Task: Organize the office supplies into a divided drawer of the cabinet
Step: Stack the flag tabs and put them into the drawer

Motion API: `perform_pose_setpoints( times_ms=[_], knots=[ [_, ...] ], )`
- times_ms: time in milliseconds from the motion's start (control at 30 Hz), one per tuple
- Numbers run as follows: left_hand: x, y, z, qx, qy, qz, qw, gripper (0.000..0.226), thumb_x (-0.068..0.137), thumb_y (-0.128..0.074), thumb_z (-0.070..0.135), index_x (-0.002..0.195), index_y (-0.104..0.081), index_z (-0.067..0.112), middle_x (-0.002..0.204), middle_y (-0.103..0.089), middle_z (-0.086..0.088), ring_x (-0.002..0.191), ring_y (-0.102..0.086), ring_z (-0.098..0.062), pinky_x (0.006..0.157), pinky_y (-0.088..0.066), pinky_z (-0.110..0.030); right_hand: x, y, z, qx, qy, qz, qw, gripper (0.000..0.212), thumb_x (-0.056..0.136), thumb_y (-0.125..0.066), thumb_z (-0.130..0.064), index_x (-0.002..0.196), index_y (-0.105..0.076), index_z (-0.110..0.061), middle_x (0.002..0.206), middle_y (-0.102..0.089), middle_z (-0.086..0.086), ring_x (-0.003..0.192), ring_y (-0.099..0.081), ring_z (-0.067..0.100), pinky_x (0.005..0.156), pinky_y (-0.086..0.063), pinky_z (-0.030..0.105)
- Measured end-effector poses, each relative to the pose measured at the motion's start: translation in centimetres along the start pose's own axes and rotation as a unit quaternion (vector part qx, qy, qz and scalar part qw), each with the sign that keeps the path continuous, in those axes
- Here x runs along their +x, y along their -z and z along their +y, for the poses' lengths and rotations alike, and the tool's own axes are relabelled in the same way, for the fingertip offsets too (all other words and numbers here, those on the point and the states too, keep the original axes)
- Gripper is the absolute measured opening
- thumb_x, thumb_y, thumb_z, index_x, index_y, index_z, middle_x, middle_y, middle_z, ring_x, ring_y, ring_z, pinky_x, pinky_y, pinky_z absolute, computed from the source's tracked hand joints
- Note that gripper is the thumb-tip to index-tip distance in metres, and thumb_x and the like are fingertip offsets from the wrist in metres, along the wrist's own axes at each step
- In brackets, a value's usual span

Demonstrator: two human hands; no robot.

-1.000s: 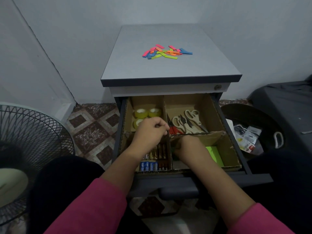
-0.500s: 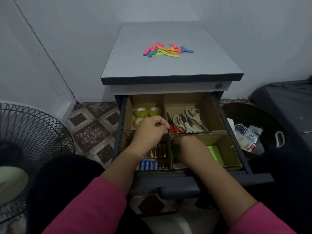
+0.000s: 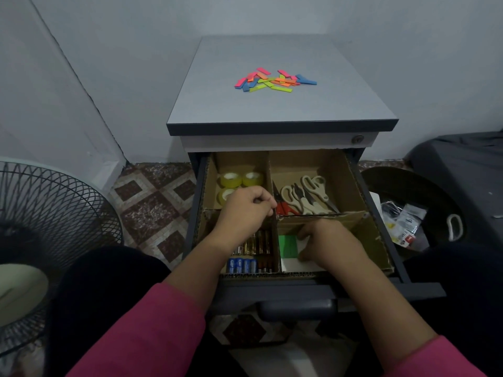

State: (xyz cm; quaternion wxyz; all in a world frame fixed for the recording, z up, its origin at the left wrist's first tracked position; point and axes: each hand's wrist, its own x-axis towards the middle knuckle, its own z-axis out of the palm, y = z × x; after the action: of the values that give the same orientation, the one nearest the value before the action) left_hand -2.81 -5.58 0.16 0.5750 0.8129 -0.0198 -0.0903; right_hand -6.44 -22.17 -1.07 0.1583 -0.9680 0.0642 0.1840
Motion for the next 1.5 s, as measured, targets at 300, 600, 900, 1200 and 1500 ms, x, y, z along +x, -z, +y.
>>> perform_pose_setpoints(
  times_ms=[300, 600, 900, 1200, 1500],
  knots=[
    [0.0, 0.0, 0.0, 0.001, -0.003, -0.001, 1.0, 0.027, 0.088, -0.053, 0.004, 0.071, -0.064, 0.022, 0.069, -0.063, 0.003, 0.058, -0.05, -0.012, 0.064, -0.045, -0.036, 0.2, 0.0, -0.4, -0.008, 0.015, -0.005, 1.0, 0.045, 0.075, -0.077, -0.027, 0.118, -0.064, -0.033, 0.112, -0.063, -0.001, 0.104, -0.06, 0.021, 0.087, -0.052, 0.034],
    [-0.1, 0.0, 0.0, 0.005, -0.004, -0.001, 1.0, 0.027, 0.089, -0.052, 0.005, 0.071, -0.064, 0.022, 0.069, -0.064, 0.003, 0.058, -0.05, -0.014, 0.063, -0.045, -0.037, -0.3, -0.2, -0.9, -0.003, 0.065, 0.029, 0.997, 0.037, 0.075, -0.075, -0.031, 0.111, -0.066, -0.034, 0.109, -0.066, -0.004, 0.099, -0.061, 0.019, 0.081, -0.052, 0.032],
    [0.0, -0.1, 0.0, 0.013, -0.006, 0.003, 1.0, 0.027, 0.088, -0.052, 0.006, 0.071, -0.064, 0.022, 0.069, -0.064, 0.003, 0.059, -0.051, -0.012, 0.065, -0.046, -0.037, -0.3, -0.4, -1.5, -0.066, 0.094, 0.008, 0.993, 0.043, 0.077, -0.071, -0.036, 0.12, -0.062, -0.039, 0.117, -0.064, 0.0, 0.106, -0.06, 0.021, 0.084, -0.051, 0.032],
    [-0.1, -0.1, 0.1, 0.009, -0.003, 0.003, 1.0, 0.027, 0.088, -0.052, 0.005, 0.071, -0.063, 0.022, 0.07, -0.063, 0.002, 0.057, -0.05, -0.011, 0.063, -0.045, -0.035, -0.1, -0.5, -1.4, -0.061, 0.088, 0.014, 0.994, 0.047, 0.076, -0.073, -0.032, 0.121, -0.062, -0.039, 0.121, -0.062, -0.001, 0.109, -0.059, 0.021, 0.087, -0.05, 0.032],
    [-0.1, 0.0, 0.1, 0.006, -0.001, 0.003, 1.0, 0.026, 0.089, -0.053, 0.004, 0.072, -0.064, 0.021, 0.071, -0.064, 0.0, 0.059, -0.051, -0.013, 0.063, -0.045, -0.036, -0.1, -0.6, -1.3, -0.062, 0.085, 0.016, 0.994, 0.047, 0.076, -0.074, -0.033, 0.121, -0.062, -0.038, 0.12, -0.062, -0.001, 0.109, -0.058, 0.021, 0.086, -0.05, 0.032]
  ],
)
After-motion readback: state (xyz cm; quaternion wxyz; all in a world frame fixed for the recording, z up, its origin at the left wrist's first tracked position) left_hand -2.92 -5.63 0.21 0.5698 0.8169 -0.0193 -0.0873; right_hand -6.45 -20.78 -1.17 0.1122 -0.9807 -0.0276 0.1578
